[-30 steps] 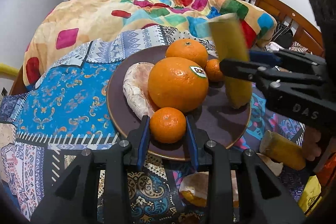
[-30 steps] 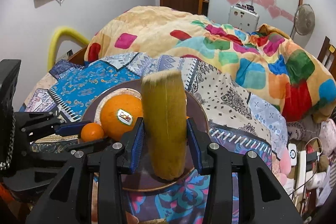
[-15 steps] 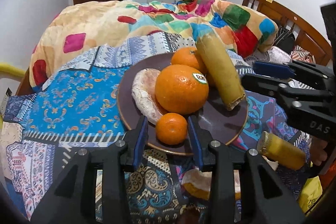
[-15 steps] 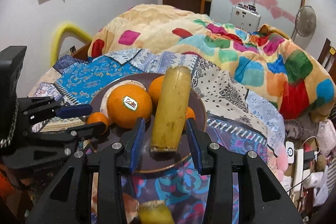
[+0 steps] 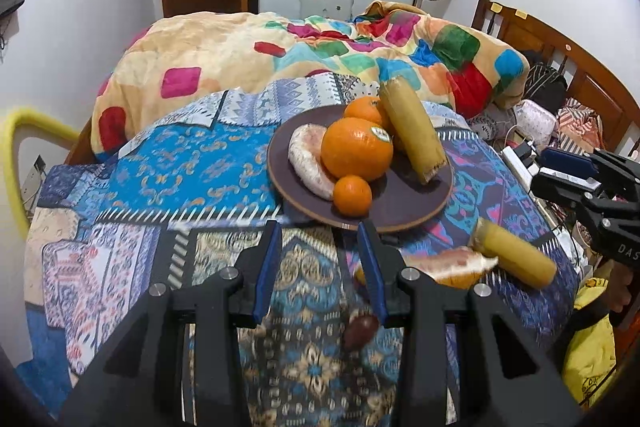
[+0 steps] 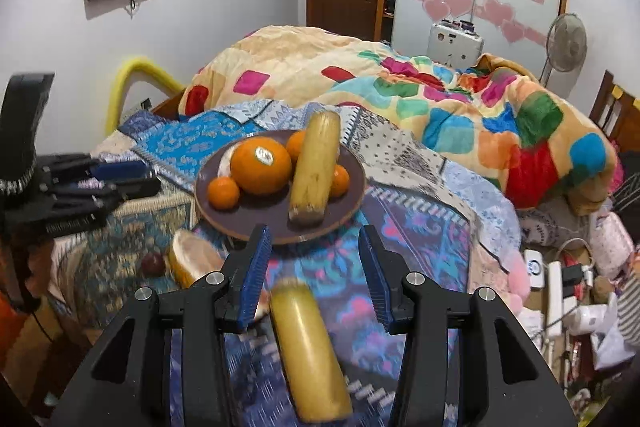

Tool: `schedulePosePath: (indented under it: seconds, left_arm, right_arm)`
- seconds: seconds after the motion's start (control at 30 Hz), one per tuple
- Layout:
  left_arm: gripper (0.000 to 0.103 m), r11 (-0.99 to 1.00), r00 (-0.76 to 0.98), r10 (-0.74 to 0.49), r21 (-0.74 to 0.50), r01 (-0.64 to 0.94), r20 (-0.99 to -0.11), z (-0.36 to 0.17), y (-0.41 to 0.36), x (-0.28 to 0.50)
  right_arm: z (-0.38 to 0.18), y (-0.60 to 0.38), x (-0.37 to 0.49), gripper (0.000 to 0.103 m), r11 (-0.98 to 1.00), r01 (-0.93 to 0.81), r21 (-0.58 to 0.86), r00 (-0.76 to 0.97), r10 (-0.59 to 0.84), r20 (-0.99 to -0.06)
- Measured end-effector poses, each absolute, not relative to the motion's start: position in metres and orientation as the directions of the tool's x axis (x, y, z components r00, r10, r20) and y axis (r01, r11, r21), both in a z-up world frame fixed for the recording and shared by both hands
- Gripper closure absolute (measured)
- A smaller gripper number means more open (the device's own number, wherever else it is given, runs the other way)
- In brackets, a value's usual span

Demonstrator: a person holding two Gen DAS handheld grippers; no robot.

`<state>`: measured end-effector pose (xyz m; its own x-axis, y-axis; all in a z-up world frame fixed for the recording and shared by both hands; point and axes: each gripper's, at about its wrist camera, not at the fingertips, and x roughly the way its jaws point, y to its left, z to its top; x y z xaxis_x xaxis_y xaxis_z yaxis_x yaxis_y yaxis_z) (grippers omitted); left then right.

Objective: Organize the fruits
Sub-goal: 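Grasp the second yellow cylinder with right tool while left tool approaches a dark red plum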

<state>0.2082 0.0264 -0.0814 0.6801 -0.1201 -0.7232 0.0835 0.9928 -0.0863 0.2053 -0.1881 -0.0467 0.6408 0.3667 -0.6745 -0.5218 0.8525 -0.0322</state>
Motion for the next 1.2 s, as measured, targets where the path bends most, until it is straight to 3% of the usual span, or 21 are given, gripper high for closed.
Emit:
schedulePosePath:
  seconds: [0.57,0.63,1.0,1.2]
  left_arm:
    - [0.064,0.991,0.601,-0.133,-0.098,0.091,-0.788,-0.128,0.011,0.174]
    - [0.058,0.989,0.602,-0.147,-0.108,0.101,-0.785,-0.132,0.01,0.173]
    - [0.058,0.983,0.594,-0.172,-0.093,0.161,-0.786,-0.14,-0.007,0.175]
    - [0.068,0.982,0.614,-0.179,-0.097,0.165,-0.769,-0.14,-0.01,0.175]
  right_arm:
    - [-0.104,-0.193,0.19,0.061,0.84,-0.539,-0.057,0.569,0.313,-0.761]
    - [-0.107,-0.193,0.192,0.061,0.84,-0.539,-0.052,0.561,0.313,-0.766]
    - [-0.119,-0.186,0.196,0.062,0.834,-0.551,-0.035,0.533,0.319,-0.784]
    - [-0.119,-0.188,0.194,0.065,0.839,-0.543,-0.03,0.546,0.326,-0.772]
